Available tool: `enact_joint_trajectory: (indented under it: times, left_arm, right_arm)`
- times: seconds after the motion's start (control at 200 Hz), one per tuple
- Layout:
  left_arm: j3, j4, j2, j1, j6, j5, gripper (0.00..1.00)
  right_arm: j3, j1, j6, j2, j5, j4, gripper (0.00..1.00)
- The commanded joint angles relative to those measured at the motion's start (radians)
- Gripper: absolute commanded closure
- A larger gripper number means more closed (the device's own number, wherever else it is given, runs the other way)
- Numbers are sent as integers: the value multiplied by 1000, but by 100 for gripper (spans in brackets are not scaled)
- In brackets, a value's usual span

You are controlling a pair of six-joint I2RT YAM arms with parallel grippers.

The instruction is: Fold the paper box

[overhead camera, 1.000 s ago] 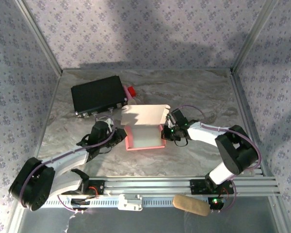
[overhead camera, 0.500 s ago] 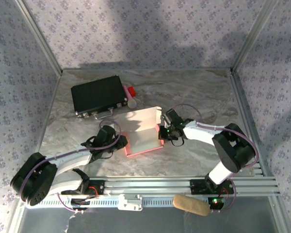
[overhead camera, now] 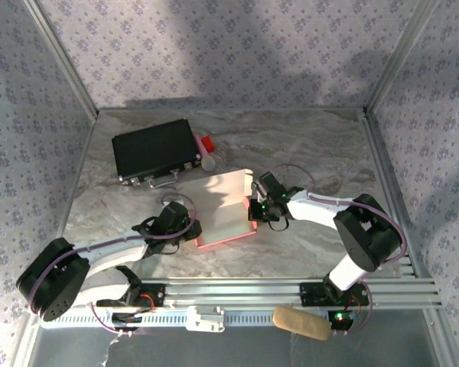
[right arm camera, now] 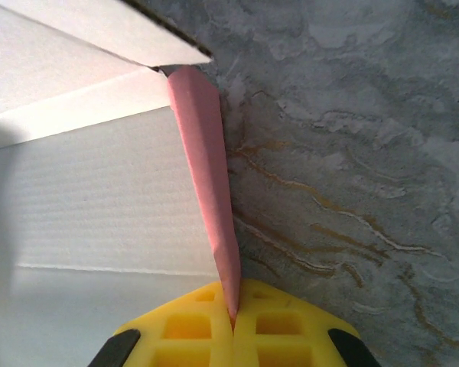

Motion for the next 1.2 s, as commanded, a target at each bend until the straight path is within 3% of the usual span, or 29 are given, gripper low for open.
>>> enact_joint_trajectory:
  times: [0.0,0.25,0.45,0.785,1.039,1.194]
  left_arm:
    - [15,-49,18,-19,16,-22,72]
    - [10,-55,19,-44,4,-53,74]
    - [11,-44,-97,-41,1,-73,67]
    - [-16,46,-102,17,-24,4,72]
    - [29,16,36,14,3,31,85]
    - [89,-87,113,-41,13,-69,96]
  right_arm:
    - [19,4,9,11,-11,-5,100]
    - [19,6,15,5,-10,-5,100]
    - [11,7,17,9,-13,3,100]
    - [6,1,22,10,-32,20,100]
    - [13,11,19,6,-16,6,100]
    - [24,39,18,11,19,-9,100]
